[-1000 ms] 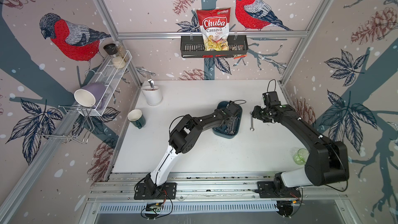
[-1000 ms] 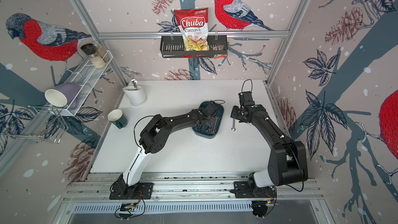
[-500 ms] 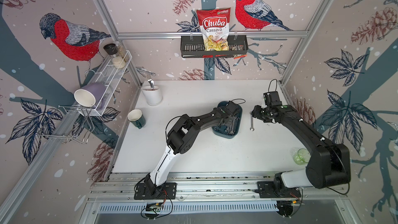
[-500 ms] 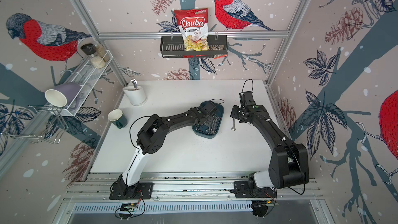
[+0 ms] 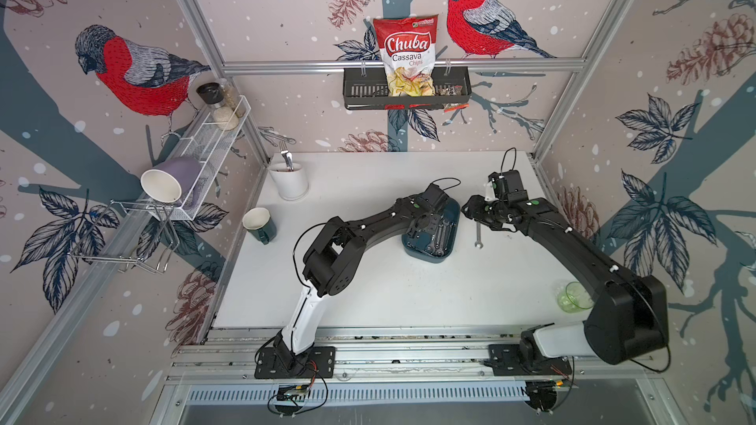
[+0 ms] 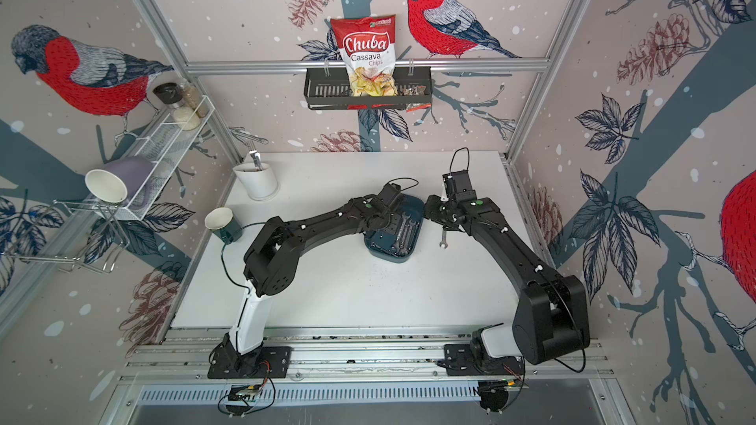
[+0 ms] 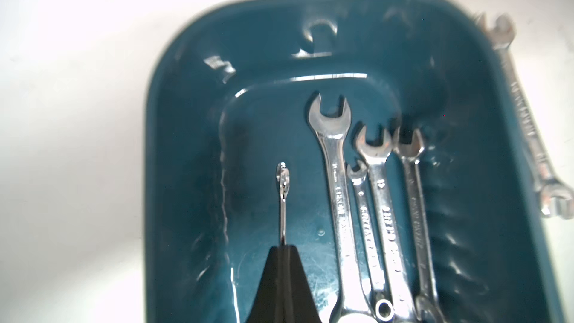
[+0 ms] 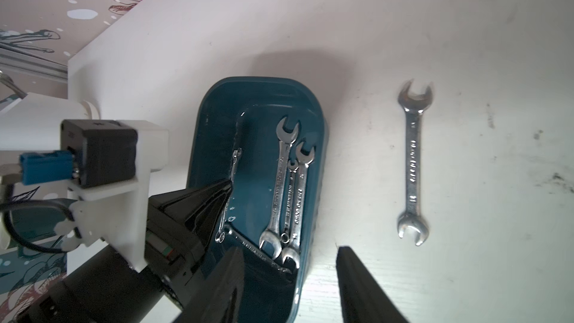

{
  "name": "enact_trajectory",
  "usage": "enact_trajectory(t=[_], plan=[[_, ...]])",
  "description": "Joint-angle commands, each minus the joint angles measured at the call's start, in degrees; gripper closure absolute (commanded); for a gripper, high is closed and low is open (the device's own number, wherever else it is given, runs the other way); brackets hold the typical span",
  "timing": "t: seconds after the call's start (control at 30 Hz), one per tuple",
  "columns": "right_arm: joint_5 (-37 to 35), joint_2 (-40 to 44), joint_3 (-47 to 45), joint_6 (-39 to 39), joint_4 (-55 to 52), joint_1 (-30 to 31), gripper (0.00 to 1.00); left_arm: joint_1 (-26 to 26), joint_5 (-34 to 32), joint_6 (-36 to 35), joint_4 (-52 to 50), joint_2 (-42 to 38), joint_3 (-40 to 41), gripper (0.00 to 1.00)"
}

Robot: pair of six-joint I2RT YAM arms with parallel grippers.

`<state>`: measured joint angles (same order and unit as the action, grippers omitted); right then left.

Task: Take out the wrench from the storage box
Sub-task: Place the wrench at the center of the board.

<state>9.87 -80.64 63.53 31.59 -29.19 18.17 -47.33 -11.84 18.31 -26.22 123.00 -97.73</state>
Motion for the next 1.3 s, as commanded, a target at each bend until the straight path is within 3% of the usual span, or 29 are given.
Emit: enact_trajectory(t=[0.0,0.4,0.7,0.97,1.27], plan=[[0.2,-0.71,0.72,1.98,1.5,0.61,0.46,0.63,0.79,0.94,1.15,-1.74,0.0,0.97],[-0.73,-1.66,0.11,1.67,1.87,0.62,0.46,4.01,-2.45,0.11,-1.12,-8.72,1.27,0.97],[-0.9,-2.06,0.11,1.28,1.76,0.56,0.46,10.64,-3.81,0.56,2.29,-14.29,12.13,0.97],[-1.12,-1.9,0.11,1.2,1.47,0.55,0.46,13.66,-4.3,1.52,6.67,-13.9,21.27,0.98],[-1.1,-1.78,0.19,1.06,1.3,0.63,0.46,14.35,-5.5,1.83,8.78,-11.22,25.79,0.99]])
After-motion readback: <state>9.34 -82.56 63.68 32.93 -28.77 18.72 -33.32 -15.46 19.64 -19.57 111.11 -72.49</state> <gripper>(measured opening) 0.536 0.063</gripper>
